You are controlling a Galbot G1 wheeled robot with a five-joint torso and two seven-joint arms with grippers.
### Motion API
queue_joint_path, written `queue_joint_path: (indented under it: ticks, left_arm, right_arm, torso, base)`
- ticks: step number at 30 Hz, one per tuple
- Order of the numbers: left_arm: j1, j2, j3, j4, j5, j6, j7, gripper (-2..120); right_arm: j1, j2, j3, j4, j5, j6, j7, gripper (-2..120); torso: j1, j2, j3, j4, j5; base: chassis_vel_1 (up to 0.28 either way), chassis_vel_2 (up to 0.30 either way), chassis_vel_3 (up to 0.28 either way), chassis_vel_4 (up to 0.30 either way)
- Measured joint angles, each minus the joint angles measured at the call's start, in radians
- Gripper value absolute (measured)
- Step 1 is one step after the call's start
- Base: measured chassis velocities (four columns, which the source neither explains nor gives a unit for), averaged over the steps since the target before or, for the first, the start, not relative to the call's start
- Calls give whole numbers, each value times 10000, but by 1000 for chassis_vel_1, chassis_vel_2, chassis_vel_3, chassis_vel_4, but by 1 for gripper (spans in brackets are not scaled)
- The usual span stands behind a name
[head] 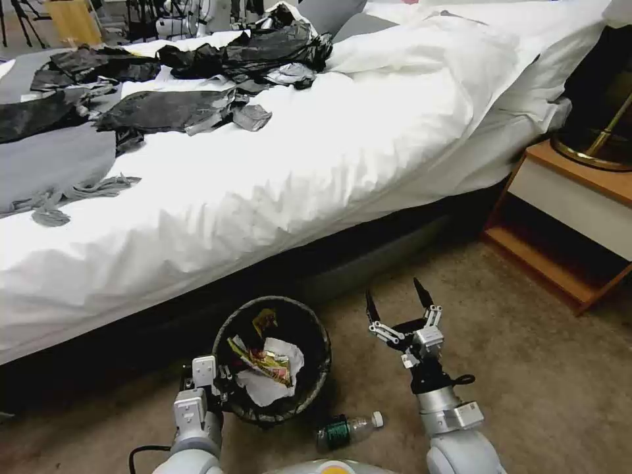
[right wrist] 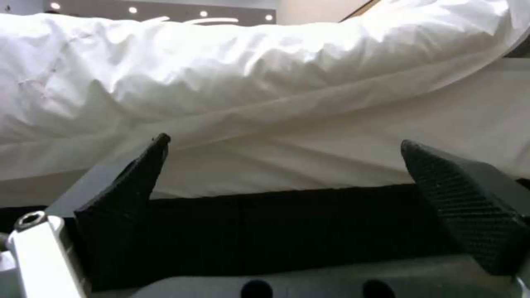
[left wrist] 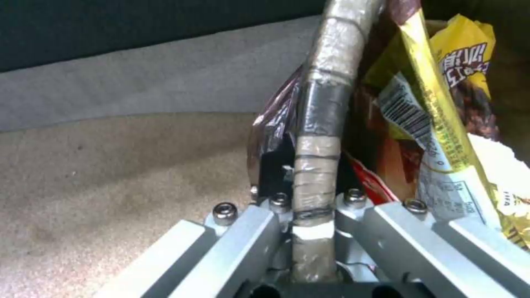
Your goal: Pick up the trash bin, then pick up the garbage from the floor and place it into the trash bin.
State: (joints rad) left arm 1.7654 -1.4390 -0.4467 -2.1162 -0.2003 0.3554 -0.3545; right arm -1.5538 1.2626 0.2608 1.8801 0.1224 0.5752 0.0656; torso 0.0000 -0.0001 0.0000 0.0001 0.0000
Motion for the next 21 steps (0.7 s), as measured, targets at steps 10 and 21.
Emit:
queue_joint_path:
  ticks: [10,21]
  left_arm:
    - [-22,-77,2,25,-8,-32,-20,0]
    - [-60,-81,-14,23,-45,-36,-36,0]
  right_arm:
    - [93,57,26,-53,26,41,-93,100]
    - [201,74,20,-69,42,41,-179,100]
  torso:
    - [1,0,0,0,1]
    - [0,0,-1,0,-3]
  base:
    - [10,-10,-13,18]
    - [138,-137,-154,131]
